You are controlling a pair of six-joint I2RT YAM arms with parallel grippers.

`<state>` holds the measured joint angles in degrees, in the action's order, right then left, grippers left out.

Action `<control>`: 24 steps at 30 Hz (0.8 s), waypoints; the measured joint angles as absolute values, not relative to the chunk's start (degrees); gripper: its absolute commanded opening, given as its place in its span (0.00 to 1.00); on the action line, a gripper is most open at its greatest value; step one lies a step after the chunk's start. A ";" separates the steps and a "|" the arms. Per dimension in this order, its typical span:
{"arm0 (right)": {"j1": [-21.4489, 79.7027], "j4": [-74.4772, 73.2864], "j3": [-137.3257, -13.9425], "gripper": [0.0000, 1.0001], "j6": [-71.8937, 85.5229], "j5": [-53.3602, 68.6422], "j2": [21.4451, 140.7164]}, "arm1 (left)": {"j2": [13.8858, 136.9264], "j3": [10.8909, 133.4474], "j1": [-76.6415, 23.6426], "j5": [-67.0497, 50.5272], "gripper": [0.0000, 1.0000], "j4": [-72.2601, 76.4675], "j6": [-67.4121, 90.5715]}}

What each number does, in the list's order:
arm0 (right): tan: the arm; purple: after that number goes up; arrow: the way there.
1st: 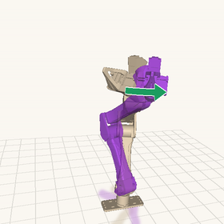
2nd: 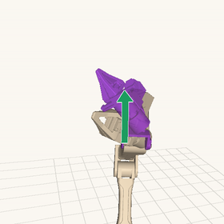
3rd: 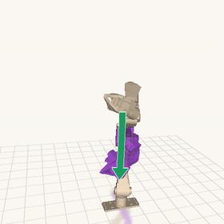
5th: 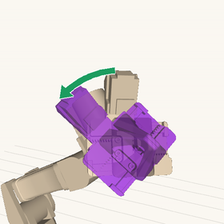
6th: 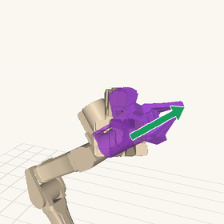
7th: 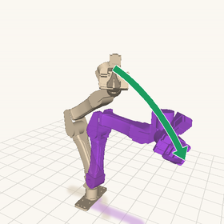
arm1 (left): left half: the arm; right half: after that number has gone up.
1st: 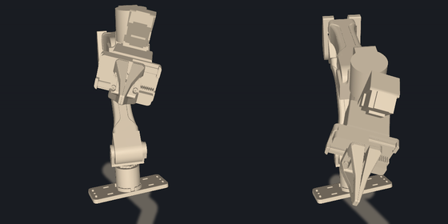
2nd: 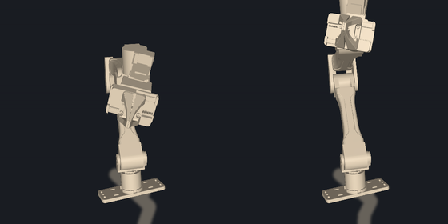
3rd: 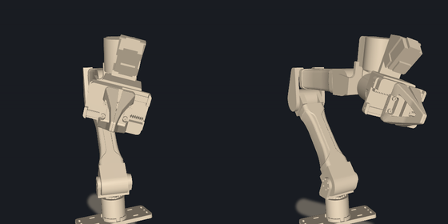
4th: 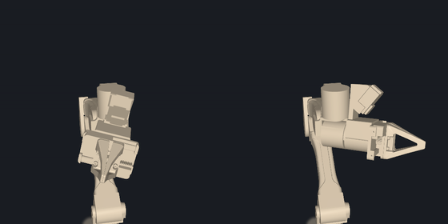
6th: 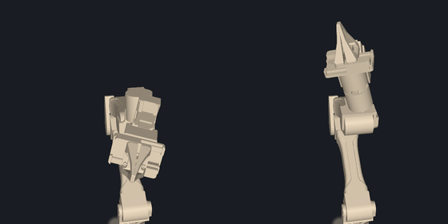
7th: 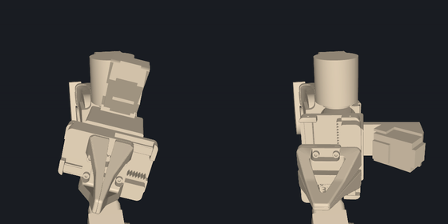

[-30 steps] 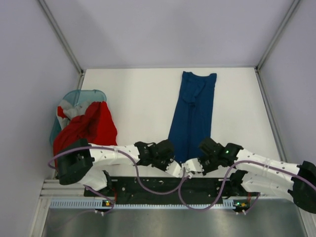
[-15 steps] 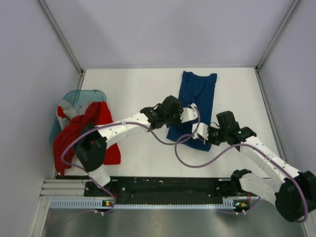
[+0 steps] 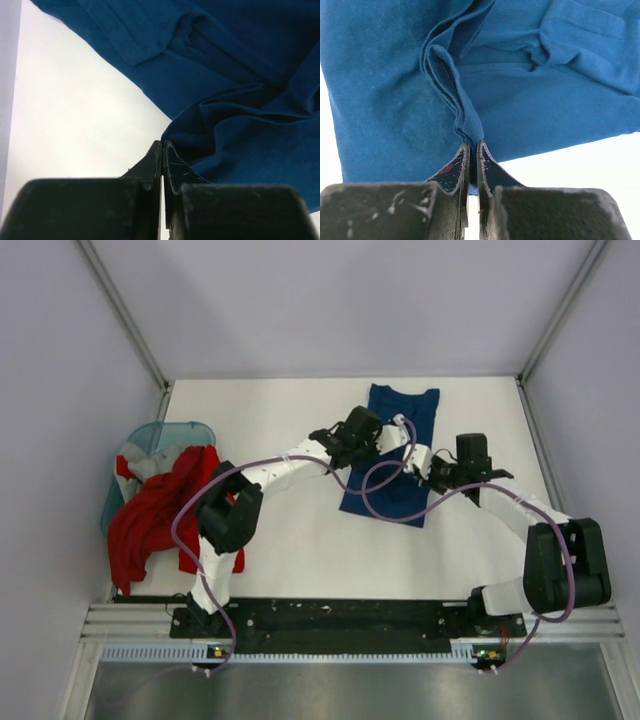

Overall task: Fold and stack the t-shirts
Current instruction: Fold the folded rectangular tshirt in 1/3 of the way

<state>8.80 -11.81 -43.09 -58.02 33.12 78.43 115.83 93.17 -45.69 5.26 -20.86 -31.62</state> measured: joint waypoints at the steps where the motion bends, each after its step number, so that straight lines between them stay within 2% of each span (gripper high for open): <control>1: 7.94 -10.26 -43.40 0.00 -57.87 34.00 79.46 | 116.57 94.21 -45.34 5.67 0.00 -21.02 -31.62; 19: 2.87 -5.43 -49.06 0.00 -57.04 37.36 92.38 | 127.66 103.28 -43.72 10.68 0.00 -20.86 -32.82; 22: 2.81 -4.99 -49.28 0.08 -55.61 36.91 92.77 | 128.70 104.40 -43.68 11.70 0.01 -21.10 -32.91; 24: 2.81 -5.06 -49.63 0.12 -54.65 36.42 92.95 | 129.29 105.30 -43.62 12.08 0.07 -21.15 -32.91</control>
